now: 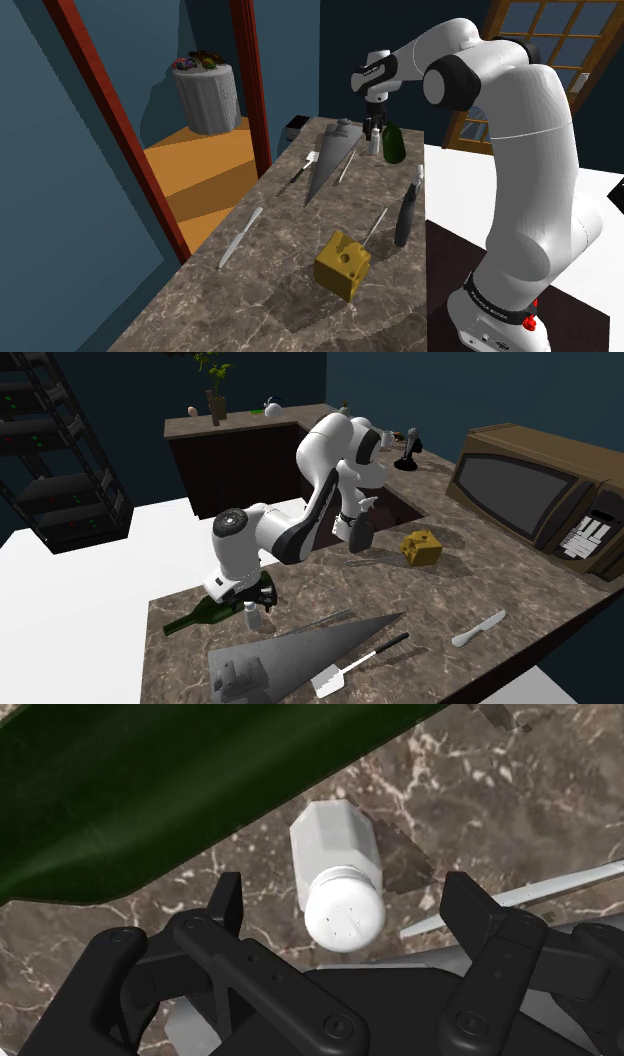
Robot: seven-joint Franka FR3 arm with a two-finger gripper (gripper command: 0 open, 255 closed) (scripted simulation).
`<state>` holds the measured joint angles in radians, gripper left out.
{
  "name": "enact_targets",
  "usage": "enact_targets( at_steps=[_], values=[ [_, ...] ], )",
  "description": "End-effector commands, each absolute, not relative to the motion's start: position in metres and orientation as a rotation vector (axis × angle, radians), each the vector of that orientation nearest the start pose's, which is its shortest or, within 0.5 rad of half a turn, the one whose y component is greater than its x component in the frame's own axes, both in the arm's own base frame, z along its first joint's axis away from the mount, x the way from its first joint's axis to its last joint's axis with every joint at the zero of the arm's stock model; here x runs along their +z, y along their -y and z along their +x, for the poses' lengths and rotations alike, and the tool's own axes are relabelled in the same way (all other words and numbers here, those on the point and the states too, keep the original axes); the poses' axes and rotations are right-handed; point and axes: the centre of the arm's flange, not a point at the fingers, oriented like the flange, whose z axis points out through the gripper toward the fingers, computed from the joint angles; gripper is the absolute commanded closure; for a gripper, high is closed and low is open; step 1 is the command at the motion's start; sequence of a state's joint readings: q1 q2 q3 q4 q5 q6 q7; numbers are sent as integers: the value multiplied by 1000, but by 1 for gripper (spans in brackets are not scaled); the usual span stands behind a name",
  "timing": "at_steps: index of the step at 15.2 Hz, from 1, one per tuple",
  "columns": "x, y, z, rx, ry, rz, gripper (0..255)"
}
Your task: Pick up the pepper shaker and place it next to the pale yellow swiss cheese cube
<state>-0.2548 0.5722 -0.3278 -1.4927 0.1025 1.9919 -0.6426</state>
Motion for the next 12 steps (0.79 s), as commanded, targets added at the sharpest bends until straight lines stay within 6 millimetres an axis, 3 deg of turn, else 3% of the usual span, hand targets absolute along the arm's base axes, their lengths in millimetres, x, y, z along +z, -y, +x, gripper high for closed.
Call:
enact_targets(
  at_steps=[1,3,4,12],
  values=[
    [347,347,605,132,97,-3182,0],
    [347,347,605,132,97,-3182,0],
    [347,347,605,132,97,-3182,255],
    [347,347,605,132,97,-3182,255]
  ],
)
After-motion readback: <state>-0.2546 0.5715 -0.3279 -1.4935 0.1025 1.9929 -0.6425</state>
